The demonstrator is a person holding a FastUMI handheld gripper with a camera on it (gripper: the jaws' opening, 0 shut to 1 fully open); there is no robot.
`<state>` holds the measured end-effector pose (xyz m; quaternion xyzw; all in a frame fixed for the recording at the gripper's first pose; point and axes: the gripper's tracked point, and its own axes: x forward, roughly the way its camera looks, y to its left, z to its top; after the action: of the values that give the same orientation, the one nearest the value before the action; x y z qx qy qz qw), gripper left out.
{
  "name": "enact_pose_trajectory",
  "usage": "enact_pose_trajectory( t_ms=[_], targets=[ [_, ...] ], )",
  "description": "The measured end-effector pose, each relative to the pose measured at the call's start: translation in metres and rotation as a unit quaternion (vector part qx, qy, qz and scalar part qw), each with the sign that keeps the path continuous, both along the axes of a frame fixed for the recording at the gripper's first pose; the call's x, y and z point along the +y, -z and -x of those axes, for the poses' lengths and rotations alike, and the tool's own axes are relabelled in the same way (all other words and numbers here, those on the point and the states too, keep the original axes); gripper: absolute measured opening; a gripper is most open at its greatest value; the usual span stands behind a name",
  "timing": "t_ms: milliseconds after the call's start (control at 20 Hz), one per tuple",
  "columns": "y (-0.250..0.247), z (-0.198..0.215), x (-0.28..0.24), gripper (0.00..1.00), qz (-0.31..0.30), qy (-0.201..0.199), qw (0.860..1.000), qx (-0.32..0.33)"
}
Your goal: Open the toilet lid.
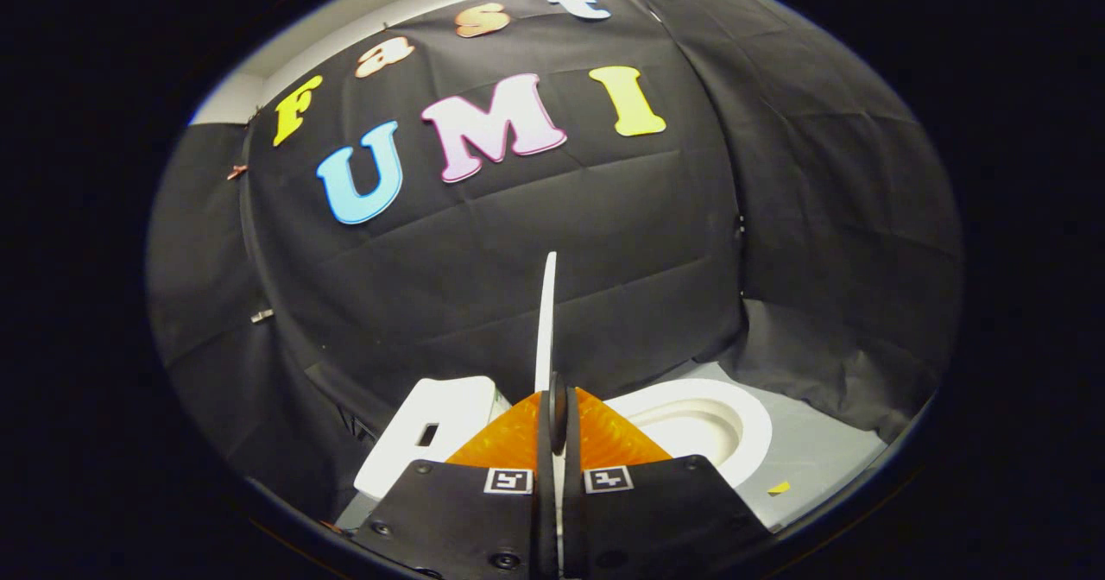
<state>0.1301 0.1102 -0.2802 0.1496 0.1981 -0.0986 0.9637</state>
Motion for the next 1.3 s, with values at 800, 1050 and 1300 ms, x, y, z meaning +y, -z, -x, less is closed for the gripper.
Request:
enact_pose_trajectory(
  t_ms=[800,1050,1300],
  targets=[
    [-0.004,-0.021,0.154,0.07,0.147,-0.088,0.985,0.006],
    [-0.002,-0.024,0.169,0.07,0.163,-0.099,0.982,0.007],
    [-0.023,-0.021,0.170,0.24,0.133,-0.107,0.985,-0.018]
  ],
)
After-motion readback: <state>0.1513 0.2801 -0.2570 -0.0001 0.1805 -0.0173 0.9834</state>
